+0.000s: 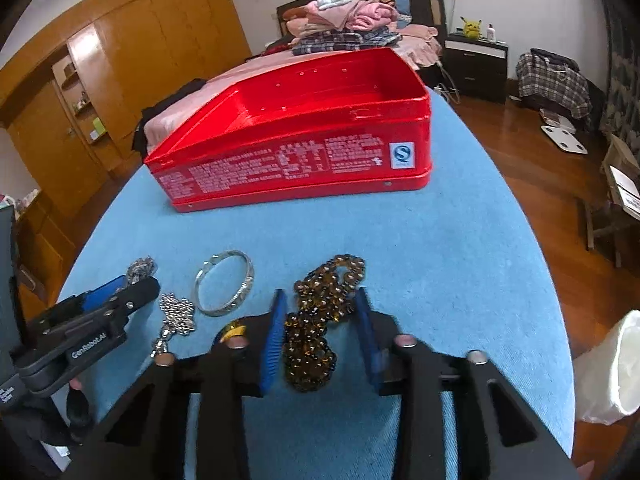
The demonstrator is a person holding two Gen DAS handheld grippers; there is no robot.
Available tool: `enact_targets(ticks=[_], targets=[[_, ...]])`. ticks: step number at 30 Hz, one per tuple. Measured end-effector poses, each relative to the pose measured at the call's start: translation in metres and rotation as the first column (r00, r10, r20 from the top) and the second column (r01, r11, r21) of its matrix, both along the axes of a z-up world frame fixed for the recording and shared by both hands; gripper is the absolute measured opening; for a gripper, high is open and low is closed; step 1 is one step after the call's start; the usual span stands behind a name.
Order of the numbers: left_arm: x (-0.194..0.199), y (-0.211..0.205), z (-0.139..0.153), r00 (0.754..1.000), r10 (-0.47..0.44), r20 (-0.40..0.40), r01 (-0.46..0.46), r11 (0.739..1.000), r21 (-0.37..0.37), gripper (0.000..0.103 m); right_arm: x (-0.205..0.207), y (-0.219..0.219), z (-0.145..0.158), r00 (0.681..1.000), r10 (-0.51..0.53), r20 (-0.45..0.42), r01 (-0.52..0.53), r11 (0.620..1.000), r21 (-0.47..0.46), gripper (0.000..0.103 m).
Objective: Organize jewelry
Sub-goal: 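Grasp the silver watch with the left tool while the right tool grasps the brown bead chain, then lift both items into the red tin and open both tools to drop them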
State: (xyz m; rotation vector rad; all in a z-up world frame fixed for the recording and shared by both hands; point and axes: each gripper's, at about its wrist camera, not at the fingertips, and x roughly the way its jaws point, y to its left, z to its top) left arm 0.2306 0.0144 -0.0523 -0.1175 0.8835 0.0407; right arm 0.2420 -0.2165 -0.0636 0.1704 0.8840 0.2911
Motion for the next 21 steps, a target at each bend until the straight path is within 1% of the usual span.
enact_targets(ticks=[1, 2, 4, 7, 13, 16, 21], targets=[[-0.001, 0.003, 0.000, 1.000, 0.011, 0.002, -0.011, 1.000, -0.008, 0.031, -0.001, 0.000, 0.000, 1.000, 0.003, 0.001, -0.003, 1.000, 0.001, 0.025], [-0.001, 0.006, 0.000, 1.000, 0.014, 0.005, -0.014, 0.999, -0.030, 0.030, -0.001, 0.000, 0.000, 1.000, 0.009, 0.002, -0.009, 1.000, 0.004, 0.024], [-0.002, 0.009, 0.000, 1.000, 0.012, 0.009, -0.012, 0.999, -0.048, 0.029, -0.002, 0.001, 0.002, 0.999, 0.043, 0.007, -0.044, 0.999, 0.033, 0.023], [-0.004, 0.008, 0.001, 1.000, 0.003, 0.017, -0.002, 0.998, -0.062, 0.029, -0.005, 0.001, 0.008, 0.998, 0.058, 0.031, -0.059, 0.998, 0.037, 0.023], [-0.009, 0.011, 0.004, 1.000, -0.002, 0.027, 0.005, 0.995, -0.105, 0.029, -0.013, -0.006, 0.037, 0.992, 0.062, 0.107, -0.069, 0.996, 0.063, 0.023], [-0.009, 0.009, 0.010, 0.999, -0.010, 0.043, 0.015, 0.993, -0.117, 0.029, -0.013, -0.007, 0.051, 0.989, 0.063, 0.136, -0.071, 0.996, 0.055, 0.023], [-0.007, 0.004, 0.028, 0.996, -0.023, 0.086, 0.033, 0.992, -0.119, 0.029, -0.008, -0.011, 0.065, 0.985, 0.058, 0.162, -0.072, 0.994, 0.079, 0.023]])
